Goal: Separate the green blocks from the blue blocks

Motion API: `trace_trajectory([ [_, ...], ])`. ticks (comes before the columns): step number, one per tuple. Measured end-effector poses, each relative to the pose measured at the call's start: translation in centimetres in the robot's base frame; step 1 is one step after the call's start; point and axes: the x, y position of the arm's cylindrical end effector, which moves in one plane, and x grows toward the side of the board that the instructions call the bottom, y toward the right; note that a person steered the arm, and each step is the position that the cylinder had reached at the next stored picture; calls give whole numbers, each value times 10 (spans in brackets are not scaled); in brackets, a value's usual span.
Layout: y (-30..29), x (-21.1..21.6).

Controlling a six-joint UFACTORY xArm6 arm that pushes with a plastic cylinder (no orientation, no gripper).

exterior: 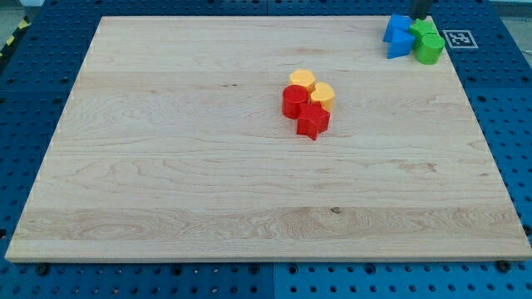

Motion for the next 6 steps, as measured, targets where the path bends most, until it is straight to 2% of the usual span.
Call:
trace_trajectory([
  [5,-1,11],
  [6,0,31],
])
